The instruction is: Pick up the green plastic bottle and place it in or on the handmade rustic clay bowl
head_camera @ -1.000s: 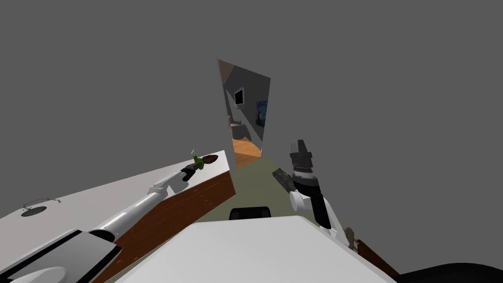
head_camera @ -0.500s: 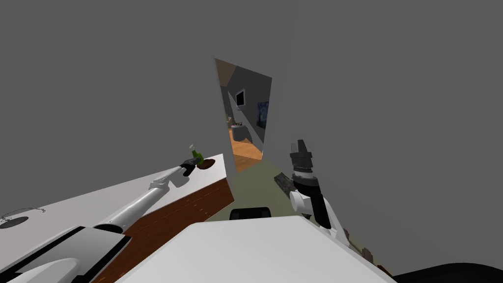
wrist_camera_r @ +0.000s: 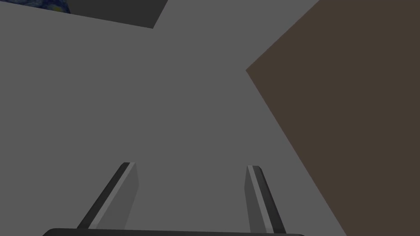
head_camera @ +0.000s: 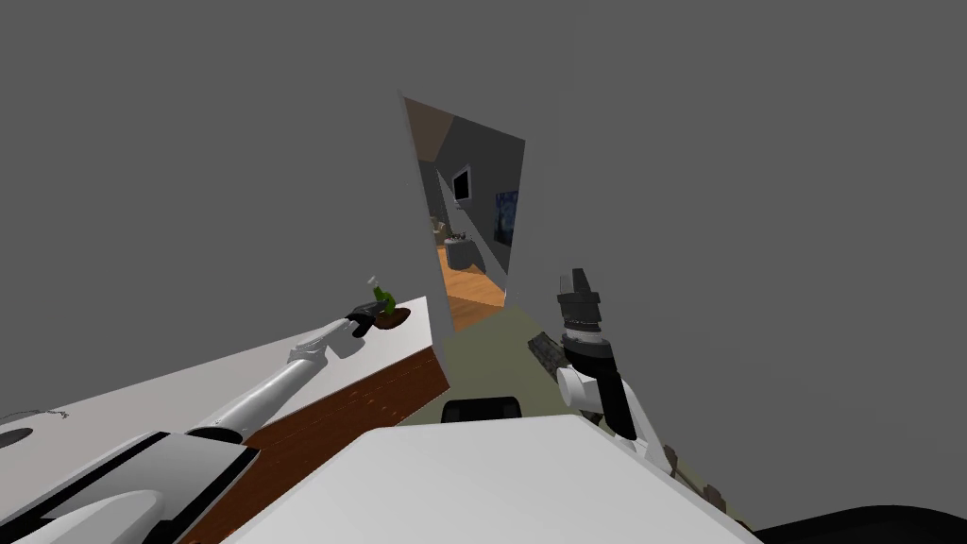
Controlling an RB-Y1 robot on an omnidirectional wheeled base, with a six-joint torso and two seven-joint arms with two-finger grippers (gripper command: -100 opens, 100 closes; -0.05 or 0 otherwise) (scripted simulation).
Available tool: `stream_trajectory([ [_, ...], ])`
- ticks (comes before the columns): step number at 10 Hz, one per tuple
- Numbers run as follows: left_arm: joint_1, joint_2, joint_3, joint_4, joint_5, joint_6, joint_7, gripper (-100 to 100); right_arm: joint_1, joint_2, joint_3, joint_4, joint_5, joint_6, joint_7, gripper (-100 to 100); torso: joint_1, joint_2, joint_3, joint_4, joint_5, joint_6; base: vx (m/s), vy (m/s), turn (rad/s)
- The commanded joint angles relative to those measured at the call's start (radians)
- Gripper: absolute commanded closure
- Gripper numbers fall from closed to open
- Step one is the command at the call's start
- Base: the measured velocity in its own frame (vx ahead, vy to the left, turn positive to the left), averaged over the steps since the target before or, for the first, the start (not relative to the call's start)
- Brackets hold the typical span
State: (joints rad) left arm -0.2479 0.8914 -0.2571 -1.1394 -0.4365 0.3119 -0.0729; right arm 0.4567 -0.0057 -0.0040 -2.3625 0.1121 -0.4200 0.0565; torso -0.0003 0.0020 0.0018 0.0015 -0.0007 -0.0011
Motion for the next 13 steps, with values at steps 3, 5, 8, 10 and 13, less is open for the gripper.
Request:
stream_trajectory([
  [3,0.0,0.0,0.0,0.0,0.0,0.0,0.0,0,0.0,0.0,0.0,0.0,0.0,0.0,0.0,0,0.0,0.001,0.0,0.0,0.0,0.0,0.0,0.0,0.0],
  [5,-0.005,0.065,-0.029,-0.012,0.07,0.011,0.002,-100,0.0,0.0,0.0,0.0,0.0,0.0,0.0,0,-0.001,0.001,0.001,0.0,0.0,0.0,-0.015,-0.026,-0.077],
  [8,-0.009,0.13,-0.058,-0.025,0.14,0.022,0.004,-100,0.0,0.0,0.0,0.0,0.0,0.0,0.0,0,-0.002,0.002,0.001,0.001,0.0,0.0,-0.02,-0.024,-0.047],
  [10,-0.013,0.173,-0.077,-0.033,0.187,0.029,0.005,-100,0.0,0.0,0.0,0.0,0.0,0.0,0.0,0,-0.002,0.002,0.001,0.001,0.0,0.0,-0.015,-0.021,-0.056],
  [13,-0.018,0.201,-0.09,-0.031,0.217,0.03,0.005,-100,0.0,0.0,0.0,0.0,0.0,0.0,0.0,0,-0.001,0.002,0.001,0.0,0.0,0.0,-0.012,-0.016,-0.034],
])
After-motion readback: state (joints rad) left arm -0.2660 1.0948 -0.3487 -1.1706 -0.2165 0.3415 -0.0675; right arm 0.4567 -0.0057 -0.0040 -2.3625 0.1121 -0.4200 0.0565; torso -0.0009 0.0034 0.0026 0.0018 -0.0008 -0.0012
